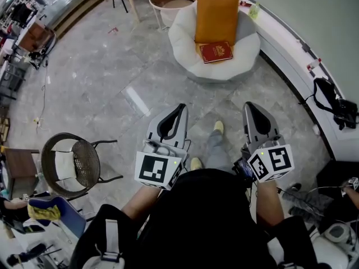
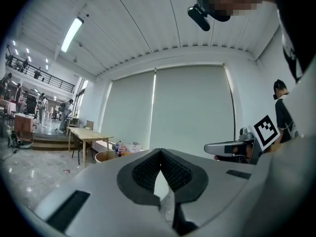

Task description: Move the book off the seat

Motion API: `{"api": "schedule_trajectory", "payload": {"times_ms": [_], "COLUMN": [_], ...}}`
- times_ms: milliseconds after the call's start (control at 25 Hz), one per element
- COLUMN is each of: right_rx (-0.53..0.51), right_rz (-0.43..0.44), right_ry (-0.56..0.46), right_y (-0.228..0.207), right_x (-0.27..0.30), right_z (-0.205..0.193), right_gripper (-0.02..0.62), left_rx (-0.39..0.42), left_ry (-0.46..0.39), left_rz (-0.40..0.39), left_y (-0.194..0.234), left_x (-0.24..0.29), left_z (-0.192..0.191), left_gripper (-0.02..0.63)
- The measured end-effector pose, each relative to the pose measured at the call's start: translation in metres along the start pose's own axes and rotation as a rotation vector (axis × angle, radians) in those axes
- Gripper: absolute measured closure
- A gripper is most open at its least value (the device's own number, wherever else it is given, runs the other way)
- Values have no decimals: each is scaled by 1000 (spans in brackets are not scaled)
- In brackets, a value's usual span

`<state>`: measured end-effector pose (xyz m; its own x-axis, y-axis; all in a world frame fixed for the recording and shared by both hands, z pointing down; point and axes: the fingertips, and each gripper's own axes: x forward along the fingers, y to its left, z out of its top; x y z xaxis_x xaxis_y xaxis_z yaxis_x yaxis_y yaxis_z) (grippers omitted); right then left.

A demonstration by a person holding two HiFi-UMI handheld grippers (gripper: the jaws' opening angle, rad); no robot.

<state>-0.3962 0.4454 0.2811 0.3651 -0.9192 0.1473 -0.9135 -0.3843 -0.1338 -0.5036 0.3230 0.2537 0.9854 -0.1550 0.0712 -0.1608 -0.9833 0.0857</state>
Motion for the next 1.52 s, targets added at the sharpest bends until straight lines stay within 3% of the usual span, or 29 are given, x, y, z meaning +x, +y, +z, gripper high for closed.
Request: {"api": "schedule_trajectory", "payload": {"times_ms": [360,560,880,1520], "right_rx": [1,9,7,44], "right_rz": [0,-6,8,-23], "right_ry": [25,39,59,46], "right_y": [-26,-46,-77,-180], "right_x": [17,32,71,129], "right_z": [-2,-4,0,29], "right_gripper": [584,585,586,584], "left_rx": [-6,66,67,86], "left_ry": [11,9,24,50], "left_rz": [-15,-18,-15,-7], "left_y": [-1,-3,10,12], "left_x": [33,56,107,228], "left_z": [-2,0,4,22], "left_gripper": [595,595,595,595]}}
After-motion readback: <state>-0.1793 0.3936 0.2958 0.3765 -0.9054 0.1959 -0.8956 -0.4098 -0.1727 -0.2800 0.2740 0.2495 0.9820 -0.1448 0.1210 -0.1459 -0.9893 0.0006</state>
